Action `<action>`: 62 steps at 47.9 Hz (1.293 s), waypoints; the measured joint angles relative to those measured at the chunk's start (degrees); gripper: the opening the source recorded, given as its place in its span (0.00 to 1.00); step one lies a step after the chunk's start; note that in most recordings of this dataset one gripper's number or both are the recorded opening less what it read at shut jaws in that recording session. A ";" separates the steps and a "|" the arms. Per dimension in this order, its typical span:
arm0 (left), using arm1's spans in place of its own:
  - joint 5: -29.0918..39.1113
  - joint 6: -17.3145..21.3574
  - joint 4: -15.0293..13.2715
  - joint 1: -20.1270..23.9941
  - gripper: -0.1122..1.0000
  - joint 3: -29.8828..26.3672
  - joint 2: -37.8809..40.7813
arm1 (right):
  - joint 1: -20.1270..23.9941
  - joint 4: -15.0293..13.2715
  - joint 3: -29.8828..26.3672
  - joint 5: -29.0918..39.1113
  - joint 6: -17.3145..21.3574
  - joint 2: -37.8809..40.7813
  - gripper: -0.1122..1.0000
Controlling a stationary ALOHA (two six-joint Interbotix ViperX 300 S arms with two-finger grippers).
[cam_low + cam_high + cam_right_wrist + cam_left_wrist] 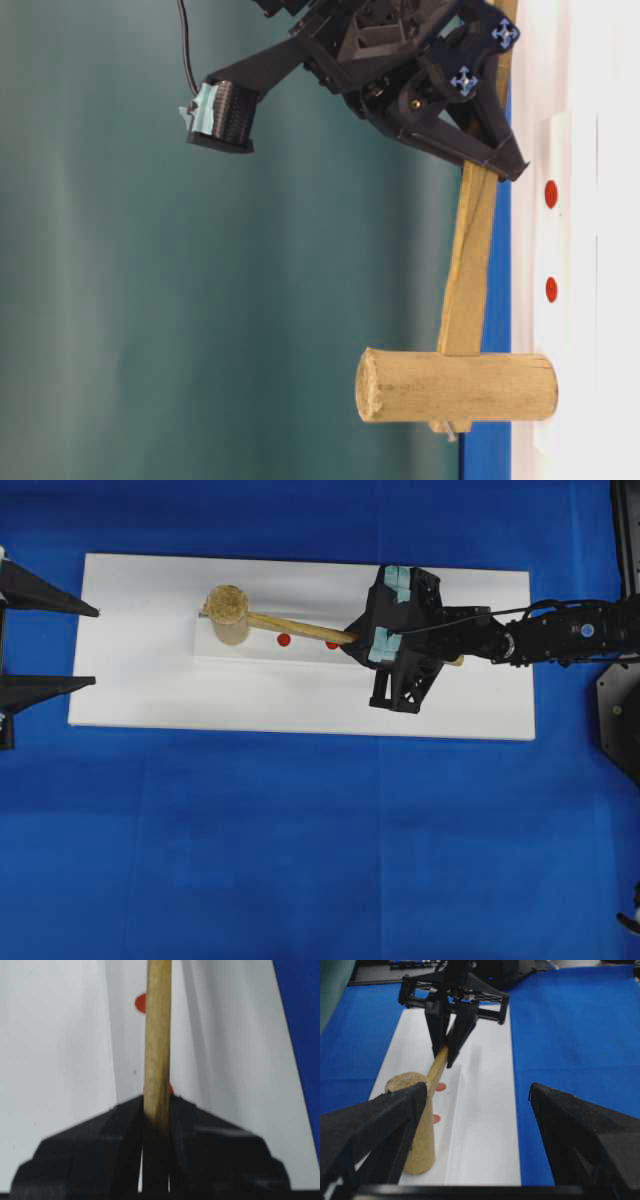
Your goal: Hit the mark with a hammer.
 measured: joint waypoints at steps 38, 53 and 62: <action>0.00 0.00 -0.09 0.00 0.83 0.00 0.00 | 1.05 -1.49 8.96 0.26 -0.26 -25.31 0.13; 0.00 0.00 -0.09 0.00 0.83 0.00 0.00 | 1.23 0.62 10.11 1.23 0.44 -17.14 0.13; 0.00 0.00 0.00 0.00 0.83 0.00 0.00 | 1.14 4.83 10.20 1.23 0.53 -7.47 0.13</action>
